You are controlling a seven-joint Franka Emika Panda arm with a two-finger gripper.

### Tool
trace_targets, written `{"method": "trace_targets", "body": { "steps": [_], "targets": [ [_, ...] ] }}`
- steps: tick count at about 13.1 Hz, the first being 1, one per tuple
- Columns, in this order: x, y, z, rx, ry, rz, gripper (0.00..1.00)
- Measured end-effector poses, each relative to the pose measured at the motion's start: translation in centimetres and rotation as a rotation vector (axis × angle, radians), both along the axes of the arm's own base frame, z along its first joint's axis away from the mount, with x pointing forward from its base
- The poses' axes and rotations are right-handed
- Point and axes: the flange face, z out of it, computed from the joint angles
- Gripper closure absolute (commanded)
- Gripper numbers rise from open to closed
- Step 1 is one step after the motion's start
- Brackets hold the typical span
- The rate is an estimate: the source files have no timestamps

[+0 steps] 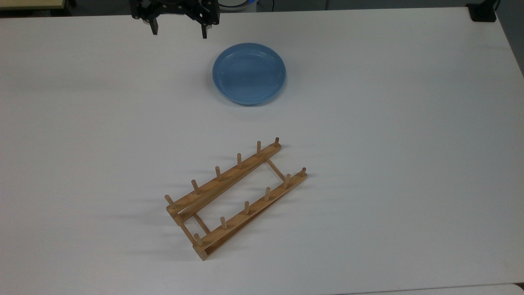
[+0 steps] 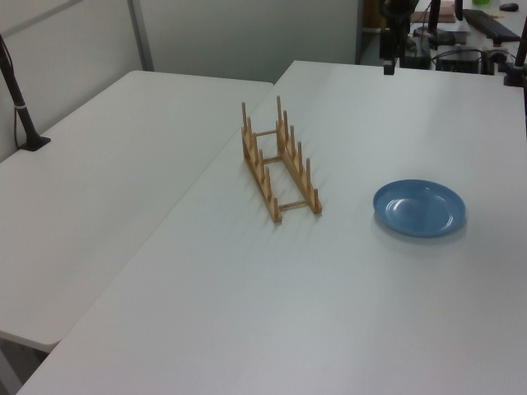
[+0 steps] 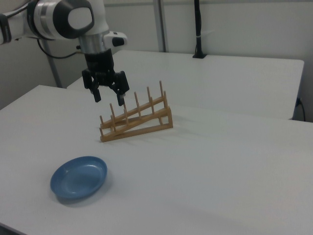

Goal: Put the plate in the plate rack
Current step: 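Move the gripper down toward the rim of the light blue plate, then close the gripper on the plate rim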

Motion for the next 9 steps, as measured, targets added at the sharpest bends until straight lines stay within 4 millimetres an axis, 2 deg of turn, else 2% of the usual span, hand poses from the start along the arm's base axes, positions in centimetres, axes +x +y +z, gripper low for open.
{"method": "trace_targets", "body": {
  "steps": [2, 3, 5, 6, 8, 9],
  "targets": [
    [0.0, 0.4, -3.0, 0.014, 0.034, 0.189, 0.06],
    [-0.1, 0.7, -5.4, 0.024, 0.058, 0.297, 0.11],
    [-1.0, 2.7, -11.9, 0.001, 0.156, 0.485, 0.17],
    [-1.4, 3.8, -14.2, -0.009, 0.181, 0.528, 0.25],
    [-2.3, 6.8, -20.9, -0.026, 0.231, 0.612, 0.51],
    [-2.4, 7.5, -23.2, -0.036, 0.260, 0.636, 0.62]
  ]
}}
